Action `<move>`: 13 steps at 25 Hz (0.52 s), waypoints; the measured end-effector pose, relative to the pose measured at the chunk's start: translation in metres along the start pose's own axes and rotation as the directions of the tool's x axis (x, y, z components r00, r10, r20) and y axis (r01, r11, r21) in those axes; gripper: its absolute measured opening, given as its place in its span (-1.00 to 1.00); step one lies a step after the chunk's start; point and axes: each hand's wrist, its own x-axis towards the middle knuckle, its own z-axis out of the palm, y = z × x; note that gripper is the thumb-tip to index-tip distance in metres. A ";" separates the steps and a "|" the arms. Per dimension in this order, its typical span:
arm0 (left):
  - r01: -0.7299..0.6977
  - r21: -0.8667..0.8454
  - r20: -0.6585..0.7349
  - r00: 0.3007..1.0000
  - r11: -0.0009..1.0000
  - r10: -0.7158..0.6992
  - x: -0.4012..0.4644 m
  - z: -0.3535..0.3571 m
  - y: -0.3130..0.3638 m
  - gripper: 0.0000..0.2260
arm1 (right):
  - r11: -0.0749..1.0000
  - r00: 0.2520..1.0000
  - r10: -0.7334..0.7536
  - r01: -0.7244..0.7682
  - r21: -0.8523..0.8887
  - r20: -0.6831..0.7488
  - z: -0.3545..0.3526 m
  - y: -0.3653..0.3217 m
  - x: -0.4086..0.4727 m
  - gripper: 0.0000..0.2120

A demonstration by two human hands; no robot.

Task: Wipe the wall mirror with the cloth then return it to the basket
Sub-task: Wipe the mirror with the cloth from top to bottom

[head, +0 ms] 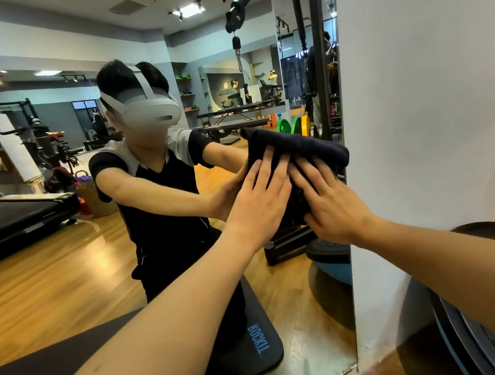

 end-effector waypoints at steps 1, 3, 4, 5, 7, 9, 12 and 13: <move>0.006 0.003 -0.004 1.000 1.000 -0.006 -0.006 -0.002 -0.005 -0.52 | 1.000 1.000 -0.009 0.009 0.003 -0.002 -0.002 -0.008 0.002 -0.11; 0.021 0.013 -0.010 1.000 1.000 -0.021 -0.020 -0.005 -0.014 -0.53 | 0.999 0.999 -0.035 0.036 0.014 -0.015 -0.005 -0.025 0.007 -0.12; 0.029 0.021 -0.012 1.000 0.999 -0.028 -0.028 -0.007 -0.020 -0.53 | 0.999 0.999 -0.046 0.046 0.021 -0.023 -0.007 -0.034 0.010 -0.13; 0.033 0.027 -0.012 0.999 0.999 -0.033 -0.035 -0.008 -0.024 -0.53 | 0.998 0.998 -0.054 0.054 0.027 -0.028 -0.007 -0.043 0.012 -0.14; 0.041 0.038 -0.019 0.999 0.998 -0.040 -0.053 -0.013 -0.040 -0.53 | 0.995 0.996 -0.088 0.089 0.037 -0.029 -0.010 -0.064 0.018 -0.16; 0.047 0.039 -0.031 0.998 0.998 -0.046 -0.074 -0.019 -0.057 -0.55 | 0.990 0.991 -0.127 0.128 0.053 -0.029 -0.010 -0.089 0.025 -0.17; 0.038 0.059 -0.023 0.999 0.998 -0.037 -0.109 -0.028 -0.085 -0.55 | 0.981 0.985 -0.166 0.169 0.092 -0.045 -0.010 -0.129 0.036 -0.18; 0.037 0.068 -0.023 0.999 0.997 -0.036 -0.119 -0.031 -0.094 -0.54 | 0.978 0.983 -0.175 0.180 0.107 -0.052 -0.009 -0.141 0.039 -0.19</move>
